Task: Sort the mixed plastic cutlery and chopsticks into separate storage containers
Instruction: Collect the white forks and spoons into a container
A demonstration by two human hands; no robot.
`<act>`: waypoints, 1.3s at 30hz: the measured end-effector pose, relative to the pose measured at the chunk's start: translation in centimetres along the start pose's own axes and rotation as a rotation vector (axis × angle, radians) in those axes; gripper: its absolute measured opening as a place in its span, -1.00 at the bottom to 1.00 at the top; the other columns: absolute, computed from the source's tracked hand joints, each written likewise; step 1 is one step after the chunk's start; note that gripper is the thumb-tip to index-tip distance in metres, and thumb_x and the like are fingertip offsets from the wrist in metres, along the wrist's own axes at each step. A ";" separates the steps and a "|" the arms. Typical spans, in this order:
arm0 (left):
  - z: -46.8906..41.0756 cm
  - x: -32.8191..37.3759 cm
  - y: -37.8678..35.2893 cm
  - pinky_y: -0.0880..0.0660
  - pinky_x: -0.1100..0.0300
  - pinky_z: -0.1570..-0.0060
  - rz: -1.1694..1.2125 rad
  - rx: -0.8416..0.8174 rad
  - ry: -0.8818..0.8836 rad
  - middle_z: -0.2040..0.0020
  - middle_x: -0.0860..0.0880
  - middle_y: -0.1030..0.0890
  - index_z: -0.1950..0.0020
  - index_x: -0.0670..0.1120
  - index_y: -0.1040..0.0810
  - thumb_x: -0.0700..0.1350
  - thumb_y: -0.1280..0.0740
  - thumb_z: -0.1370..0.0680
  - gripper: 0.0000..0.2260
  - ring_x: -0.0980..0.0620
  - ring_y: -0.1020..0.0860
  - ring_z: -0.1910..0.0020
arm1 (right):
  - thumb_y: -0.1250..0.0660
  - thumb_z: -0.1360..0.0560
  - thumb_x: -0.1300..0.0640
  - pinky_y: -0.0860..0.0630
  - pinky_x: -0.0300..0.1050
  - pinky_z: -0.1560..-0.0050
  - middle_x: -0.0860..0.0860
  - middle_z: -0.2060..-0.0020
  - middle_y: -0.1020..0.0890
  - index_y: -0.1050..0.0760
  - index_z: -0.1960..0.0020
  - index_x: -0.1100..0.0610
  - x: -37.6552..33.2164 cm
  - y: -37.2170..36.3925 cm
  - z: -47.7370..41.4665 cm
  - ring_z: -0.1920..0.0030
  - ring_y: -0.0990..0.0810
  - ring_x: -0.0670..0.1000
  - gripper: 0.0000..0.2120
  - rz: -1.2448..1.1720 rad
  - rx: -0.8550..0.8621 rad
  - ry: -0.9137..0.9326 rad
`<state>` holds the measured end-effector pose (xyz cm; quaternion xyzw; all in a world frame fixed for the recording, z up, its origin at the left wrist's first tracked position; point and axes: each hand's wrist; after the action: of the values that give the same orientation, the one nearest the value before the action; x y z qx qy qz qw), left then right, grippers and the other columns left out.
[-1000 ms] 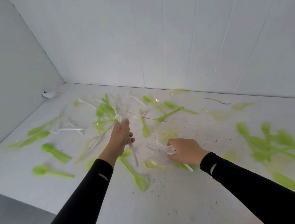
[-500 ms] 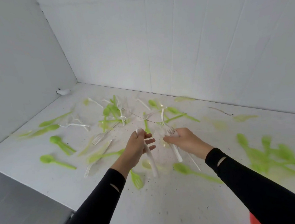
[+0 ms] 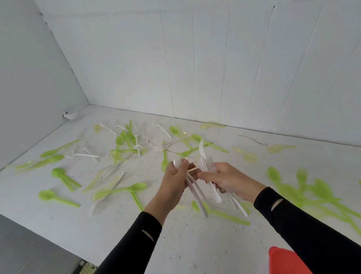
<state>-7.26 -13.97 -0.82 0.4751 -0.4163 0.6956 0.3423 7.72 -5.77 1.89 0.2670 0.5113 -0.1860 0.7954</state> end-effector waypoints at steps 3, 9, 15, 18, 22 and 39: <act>0.3 -0.1 -0.6 -0.62 0.17 0.11 0.096 0.122 0.037 -0.12 -0.18 -0.61 -0.30 -0.20 -0.36 -0.20 -0.16 -0.68 -0.80 -0.08 -0.67 0.04 | -0.39 -0.55 0.00 -0.39 -0.39 0.28 -0.19 0.17 -0.59 -0.47 -0.21 -0.05 0.1 0.1 1.0 0.25 -0.55 -0.25 -0.74 0.059 0.060 0.117; 1.0 -0.9 -1.1 -0.51 0.20 0.22 0.012 0.215 0.086 0.32 -0.07 -0.41 0.03 -0.19 -0.46 0.15 -0.31 -0.58 -0.63 0.03 -0.48 0.33 | -0.42 -0.50 -0.10 -0.51 -0.32 0.14 -0.12 0.03 -0.61 -0.33 -0.20 -0.03 0.8 -1.7 1.7 0.08 -0.61 -0.20 -0.61 0.168 0.109 0.183; 2.1 -0.4 -0.3 -0.40 -0.05 0.05 -0.094 0.103 0.051 0.09 -0.19 -0.53 -0.09 -0.35 -0.47 0.32 -0.40 -0.44 -0.30 -0.15 -0.50 0.11 | -0.35 -0.53 -0.16 -0.36 -0.15 0.37 -0.11 0.20 -0.58 -0.26 -0.07 0.01 1.0 -3.7 0.8 0.30 -0.53 -0.08 -0.65 0.510 0.144 0.200; 1.9 -0.5 1.2 -0.51 0.03 -0.03 -0.038 0.158 0.088 0.02 -0.23 -0.61 -0.14 -0.32 -0.51 0.00 -0.18 -0.68 -0.63 -0.12 -0.61 0.04 | -0.31 -0.52 -0.23 -0.38 -0.18 0.37 -0.11 0.18 -0.61 -0.31 -0.12 0.00 0.6 -4.7 -0.2 0.28 -0.57 -0.08 -0.63 0.510 0.122 0.228; 1.3 -0.5 4.2 -0.53 0.23 0.26 -0.049 0.288 0.099 0.06 -0.14 -0.55 -0.21 -0.25 -0.44 -0.15 -0.10 -0.68 -0.77 0.00 -0.56 0.18 | -0.25 -0.57 -0.02 -0.43 -0.18 0.20 0.00 0.25 -0.60 -0.35 -0.24 -0.01 -1.0 -6.5 -2.1 0.27 -0.56 -0.06 -0.73 0.181 -0.030 0.164; -0.7 6.5 18.5 -0.39 0.29 0.36 -0.125 0.126 -0.026 0.31 0.04 -0.52 0.07 -0.08 -0.57 0.22 -0.39 -0.46 -0.65 0.09 -0.41 0.35 | -0.22 -0.60 0.06 -0.36 -0.31 0.14 -0.18 0.23 -0.48 -0.24 -0.46 -0.03 -8.6 -17.1 -12.7 0.23 -0.48 -0.25 -0.55 0.105 -0.192 0.099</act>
<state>-25.74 -20.54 0.47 0.5297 -0.3459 0.6914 0.3490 -14.58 -11.24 1.52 0.2248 0.5507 -0.0811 0.7998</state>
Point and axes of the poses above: each hand's wrist, its own z-axis away from the middle knuckle, its own y-axis out of the back of the hand, x = y × z
